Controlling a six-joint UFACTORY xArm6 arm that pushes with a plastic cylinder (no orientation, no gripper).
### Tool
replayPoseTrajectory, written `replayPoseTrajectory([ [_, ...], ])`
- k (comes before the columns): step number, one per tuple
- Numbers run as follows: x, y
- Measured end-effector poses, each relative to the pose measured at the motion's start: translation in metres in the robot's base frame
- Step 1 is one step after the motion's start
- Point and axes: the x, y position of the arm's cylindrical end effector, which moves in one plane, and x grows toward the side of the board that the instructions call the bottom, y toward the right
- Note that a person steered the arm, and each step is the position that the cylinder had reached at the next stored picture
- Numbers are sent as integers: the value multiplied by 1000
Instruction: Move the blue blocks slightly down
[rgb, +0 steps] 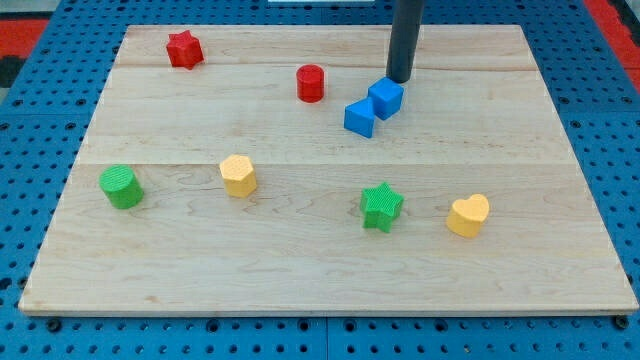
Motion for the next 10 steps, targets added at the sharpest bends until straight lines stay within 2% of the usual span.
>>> replayPoseTrajectory([
  [2,0,19],
  [6,1,16],
  [8,48,33],
  [9,51,33],
  [10,30,33],
])
